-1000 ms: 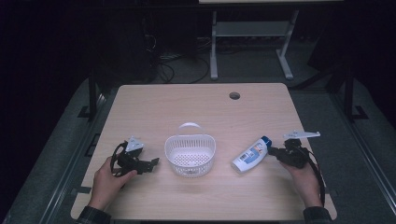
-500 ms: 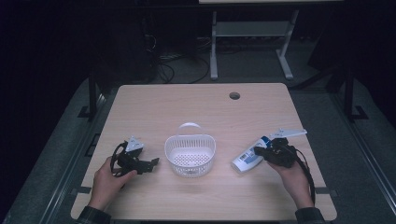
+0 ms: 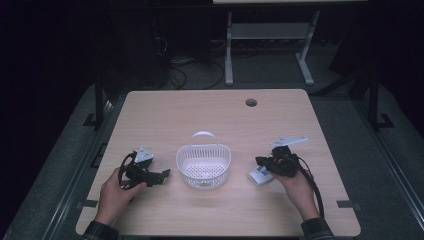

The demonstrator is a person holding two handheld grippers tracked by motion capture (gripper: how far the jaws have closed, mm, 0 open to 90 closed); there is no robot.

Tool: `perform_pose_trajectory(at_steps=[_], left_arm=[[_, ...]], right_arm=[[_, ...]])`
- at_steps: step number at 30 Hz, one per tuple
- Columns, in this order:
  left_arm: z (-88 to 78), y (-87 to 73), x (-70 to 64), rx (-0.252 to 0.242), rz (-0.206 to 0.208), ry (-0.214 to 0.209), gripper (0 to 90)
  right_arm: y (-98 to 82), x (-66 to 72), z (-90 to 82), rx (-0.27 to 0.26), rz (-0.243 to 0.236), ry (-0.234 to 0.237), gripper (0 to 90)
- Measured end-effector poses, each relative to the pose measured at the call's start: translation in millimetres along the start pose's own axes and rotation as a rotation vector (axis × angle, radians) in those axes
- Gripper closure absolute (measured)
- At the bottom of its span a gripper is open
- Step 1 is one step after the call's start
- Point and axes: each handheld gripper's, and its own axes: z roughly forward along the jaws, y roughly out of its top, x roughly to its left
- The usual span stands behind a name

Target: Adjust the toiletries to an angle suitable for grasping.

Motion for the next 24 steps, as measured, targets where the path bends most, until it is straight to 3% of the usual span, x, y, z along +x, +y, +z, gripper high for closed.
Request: perform_pose_trajectory(at_steps=[9,13,24], left_arm=[[0.0,0.0,0.0,0.0,0.001,0.0,13.0],[0.0,0.0,0.1,0.0,0.001,0.0,13.0],[0.0,0.0,0.1,0.001,0.001,0.0,13.0]], right_arm=[[5.1,7.1,23.2,0.027,-0.002,0.028,89.7],[2.9,10.7,32.6,0.065,-0.022,0.028,89.7],[-4.0,11.8,39.2,0.107,-0.031,0.022,89.7]])
